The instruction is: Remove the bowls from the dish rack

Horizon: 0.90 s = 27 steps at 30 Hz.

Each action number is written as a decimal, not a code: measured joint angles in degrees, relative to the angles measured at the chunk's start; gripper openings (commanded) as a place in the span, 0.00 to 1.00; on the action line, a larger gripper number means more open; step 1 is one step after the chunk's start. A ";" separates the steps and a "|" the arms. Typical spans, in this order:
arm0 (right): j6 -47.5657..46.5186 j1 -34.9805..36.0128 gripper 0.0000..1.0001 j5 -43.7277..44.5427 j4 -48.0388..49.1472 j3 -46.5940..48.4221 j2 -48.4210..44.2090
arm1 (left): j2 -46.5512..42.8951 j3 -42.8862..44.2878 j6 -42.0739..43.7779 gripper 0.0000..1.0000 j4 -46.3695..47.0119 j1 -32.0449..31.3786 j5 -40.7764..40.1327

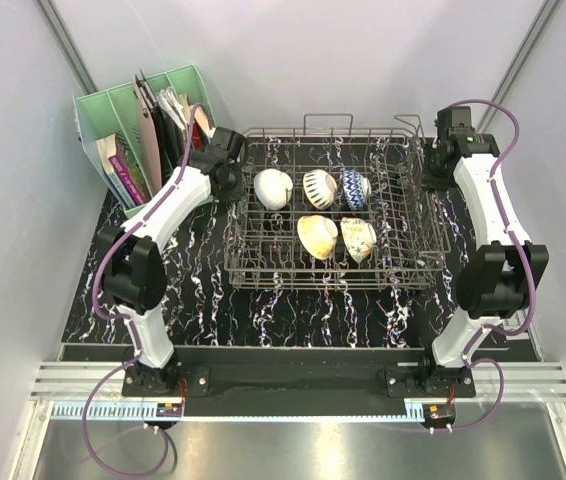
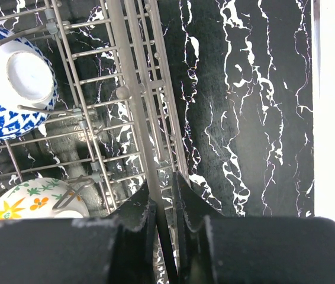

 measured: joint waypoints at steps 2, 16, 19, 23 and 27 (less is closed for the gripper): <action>0.31 0.00 0.00 -0.04 0.04 0.00 0.07 | 0.66 0.81 0.02 0.00 -0.44 0.15 0.02; 5.95 -0.28 0.64 0.00 1.57 1.31 1.70 | 1.49 1.84 -0.35 0.41 -0.46 0.31 0.33; 12.76 -0.24 0.75 0.02 5.05 1.38 1.97 | 1.49 1.77 -2.62 0.63 -1.18 -0.46 2.56; 16.13 -0.15 0.85 0.02 6.99 2.08 1.81 | 0.96 1.60 -3.43 0.78 -1.70 -1.81 3.41; 17.79 -0.15 0.85 0.09 7.26 2.86 0.00 | -1.92 1.29 -3.89 0.80 -2.51 -1.77 2.54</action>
